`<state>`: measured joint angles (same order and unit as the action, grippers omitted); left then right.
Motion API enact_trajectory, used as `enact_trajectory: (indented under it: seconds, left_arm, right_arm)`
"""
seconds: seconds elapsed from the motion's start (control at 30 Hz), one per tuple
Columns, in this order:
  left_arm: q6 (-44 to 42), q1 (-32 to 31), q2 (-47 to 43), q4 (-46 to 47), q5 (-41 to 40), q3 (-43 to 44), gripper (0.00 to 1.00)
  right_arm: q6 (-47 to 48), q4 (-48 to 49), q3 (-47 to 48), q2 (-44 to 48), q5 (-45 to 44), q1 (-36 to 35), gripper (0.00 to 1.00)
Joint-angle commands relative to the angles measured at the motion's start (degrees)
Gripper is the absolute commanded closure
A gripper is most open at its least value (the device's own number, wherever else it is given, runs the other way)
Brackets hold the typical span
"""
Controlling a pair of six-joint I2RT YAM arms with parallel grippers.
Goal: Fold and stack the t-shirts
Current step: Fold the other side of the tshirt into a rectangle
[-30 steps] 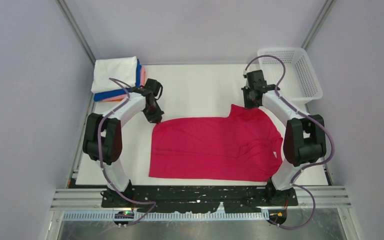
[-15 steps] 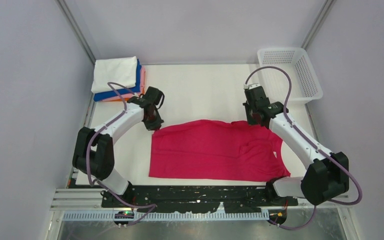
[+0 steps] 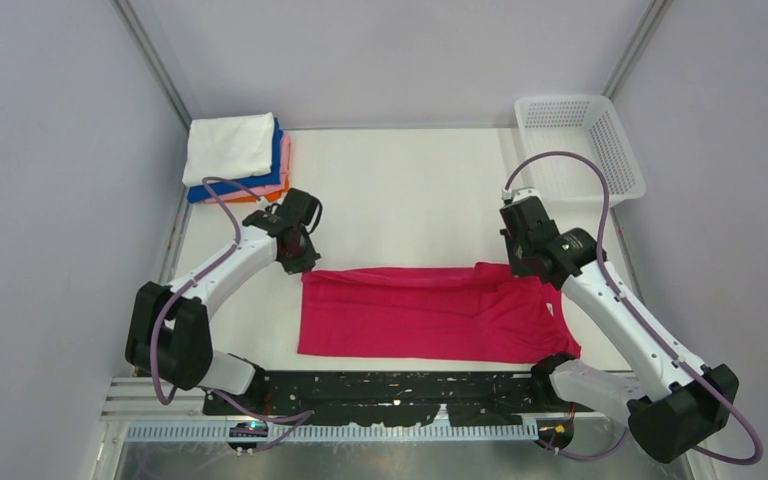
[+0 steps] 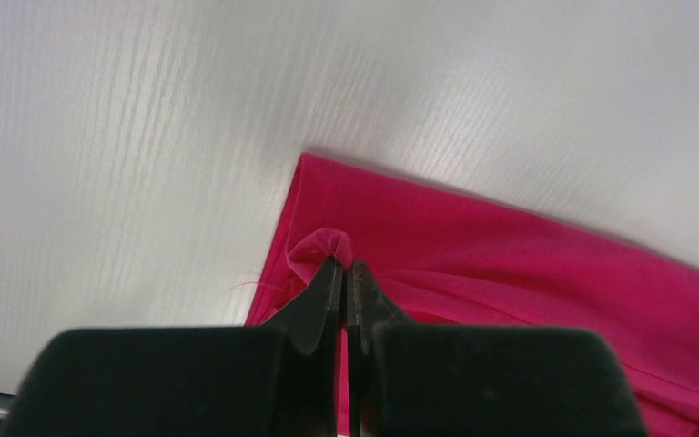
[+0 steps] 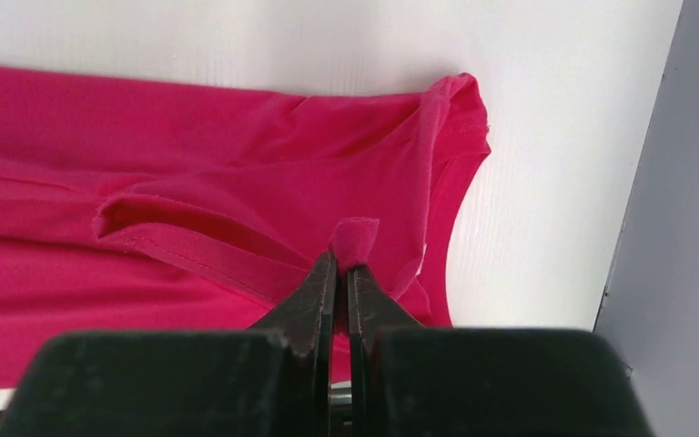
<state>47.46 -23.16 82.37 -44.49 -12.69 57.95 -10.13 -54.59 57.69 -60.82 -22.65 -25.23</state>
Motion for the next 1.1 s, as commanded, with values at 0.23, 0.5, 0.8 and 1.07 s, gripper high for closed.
enact_trajectory:
  seconds: [0.23,0.5,0.8,1.07]
  left_arm:
    - [-0.6,-0.4,-2.1,2.9,-1.6,-3.2,1.00]
    - [-0.4,-0.8,-2.6,3.6,-0.7,-5.7,0.90]
    - [-1.4,-0.8,-6.0,2.1,-2.2,-8.9,0.55]
    - [-2.1,-0.8,-13.1,-3.2,-3.9,-4.6,0.00]
  right_arm:
    - [-1.2,-5.8,4.1,-0.8,3.4,-2.9,0.95]
    - [-8.6,-15.6,4.6,-4.1,2.9,-6.6,0.91]
    - [-17.2,-15.4,-10.5,0.7,8.4,-10.3,0.72]
    - [-17.4,-12.4,-6.6,12.7,11.6,-10.4,0.05]
